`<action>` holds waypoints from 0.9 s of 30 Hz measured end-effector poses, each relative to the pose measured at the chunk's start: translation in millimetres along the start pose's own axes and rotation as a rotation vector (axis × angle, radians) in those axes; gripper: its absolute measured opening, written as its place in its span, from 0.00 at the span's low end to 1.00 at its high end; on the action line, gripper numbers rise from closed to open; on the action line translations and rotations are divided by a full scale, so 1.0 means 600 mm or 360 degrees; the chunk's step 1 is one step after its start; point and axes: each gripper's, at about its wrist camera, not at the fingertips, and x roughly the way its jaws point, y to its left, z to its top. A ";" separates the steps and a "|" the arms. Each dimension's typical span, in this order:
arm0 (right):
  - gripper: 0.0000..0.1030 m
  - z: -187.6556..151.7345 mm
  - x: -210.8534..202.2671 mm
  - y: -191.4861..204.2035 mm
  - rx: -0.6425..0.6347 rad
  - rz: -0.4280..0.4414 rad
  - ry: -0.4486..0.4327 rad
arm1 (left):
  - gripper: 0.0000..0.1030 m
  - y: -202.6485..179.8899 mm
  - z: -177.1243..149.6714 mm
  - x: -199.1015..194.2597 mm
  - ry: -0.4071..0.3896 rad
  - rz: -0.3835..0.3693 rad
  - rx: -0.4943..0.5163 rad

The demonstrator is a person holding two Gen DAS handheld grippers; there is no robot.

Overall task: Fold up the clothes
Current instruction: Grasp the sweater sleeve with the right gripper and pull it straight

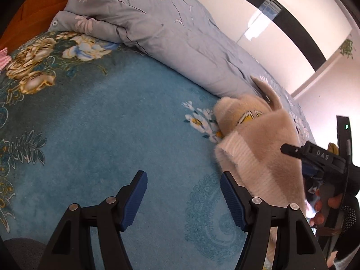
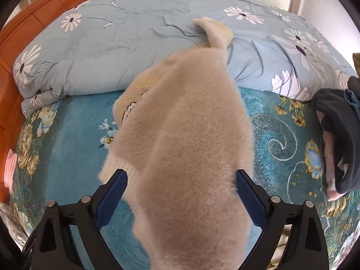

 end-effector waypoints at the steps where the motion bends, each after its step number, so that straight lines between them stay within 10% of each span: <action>1: 0.81 -0.002 0.001 -0.001 0.0015 -0.0010 0.0005 | 0.69 0.003 0.001 0.000 0.0005 -0.0005 -0.0013; 11: 0.21 -0.013 -0.021 -0.055 0.0228 0.0040 0.0048 | 0.69 0.013 0.002 -0.001 0.0009 -0.0009 -0.0037; 27: 0.15 -0.010 -0.200 0.094 0.0018 0.0651 -0.0171 | 0.69 0.045 0.004 -0.042 -0.0084 -0.0031 -0.0152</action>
